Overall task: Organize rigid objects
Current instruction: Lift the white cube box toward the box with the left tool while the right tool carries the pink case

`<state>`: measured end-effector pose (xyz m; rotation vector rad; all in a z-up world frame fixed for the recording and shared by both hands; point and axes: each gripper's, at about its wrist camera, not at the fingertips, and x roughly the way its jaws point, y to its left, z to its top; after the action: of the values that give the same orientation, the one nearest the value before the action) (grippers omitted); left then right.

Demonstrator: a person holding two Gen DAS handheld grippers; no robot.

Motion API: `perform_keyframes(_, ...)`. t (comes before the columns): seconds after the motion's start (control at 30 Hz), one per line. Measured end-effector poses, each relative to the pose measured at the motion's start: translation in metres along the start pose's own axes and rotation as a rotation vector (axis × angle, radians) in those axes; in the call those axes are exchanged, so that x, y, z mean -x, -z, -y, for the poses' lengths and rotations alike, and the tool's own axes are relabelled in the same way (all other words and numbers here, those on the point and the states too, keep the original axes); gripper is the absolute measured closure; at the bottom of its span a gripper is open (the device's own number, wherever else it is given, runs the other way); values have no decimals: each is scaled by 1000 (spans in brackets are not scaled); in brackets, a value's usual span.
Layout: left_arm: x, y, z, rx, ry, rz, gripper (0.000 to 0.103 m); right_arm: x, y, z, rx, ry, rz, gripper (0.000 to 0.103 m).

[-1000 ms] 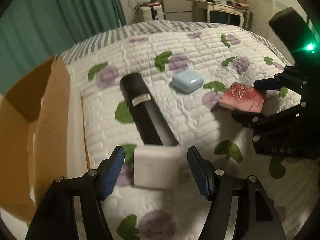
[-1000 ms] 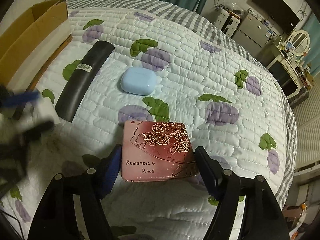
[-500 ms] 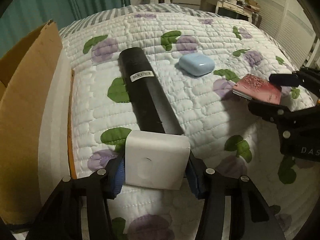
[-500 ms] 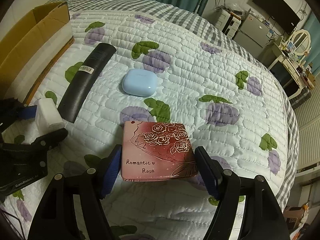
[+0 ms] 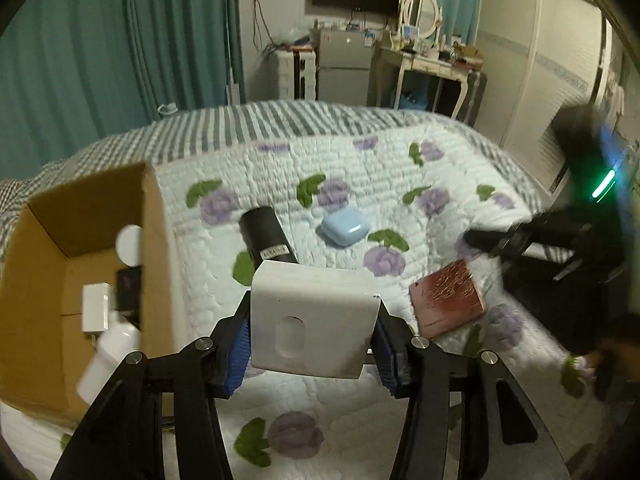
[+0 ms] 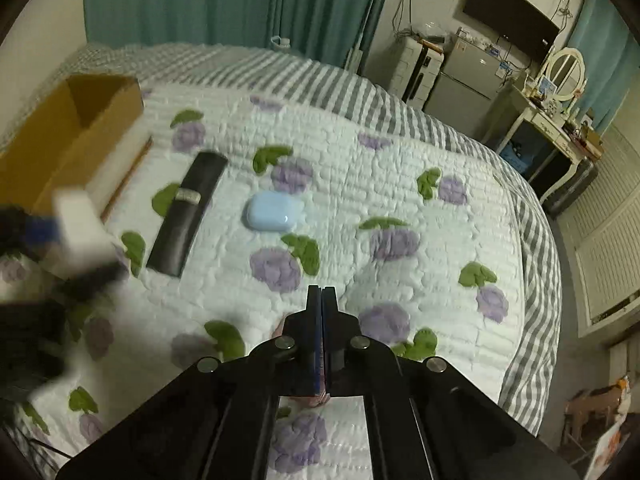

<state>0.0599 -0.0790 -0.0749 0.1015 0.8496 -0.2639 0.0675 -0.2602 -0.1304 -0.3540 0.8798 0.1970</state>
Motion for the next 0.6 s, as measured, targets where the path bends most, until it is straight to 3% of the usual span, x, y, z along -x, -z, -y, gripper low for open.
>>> perform_keyframes(0.17, 8, 8, -8, -10, 6, -5, 50, -18, 9, 2, -76, -77, -95, 102)
perform_keyframes(0.2, 7, 11, -9, -8, 10, -12, 50, -20, 9, 3, -90, -81, -104, 95)
perform_keyframes(0.23, 5, 15, -9, -8, 16, -18, 50, -20, 10, 3, -99, -55, -108, 85)
perform_keyframes(0.27, 5, 17, -9, -7, 20, -24, 50, -23, 12, 5, -109, -30, -123, 54)
perform_keyframes(0.3, 2, 20, -8, -6, 24, -31, 50, -26, 13, 6, -128, -18, -144, 36)
perform_keyframes(0.43, -8, 25, -5, -5, 39, -52, 50, -46, 19, 17, -183, -46, -226, 36)
perform_keyframes(0.6, -22, 27, -3, -1, 48, -76, 50, -56, 9, 8, -152, -50, -235, 38)
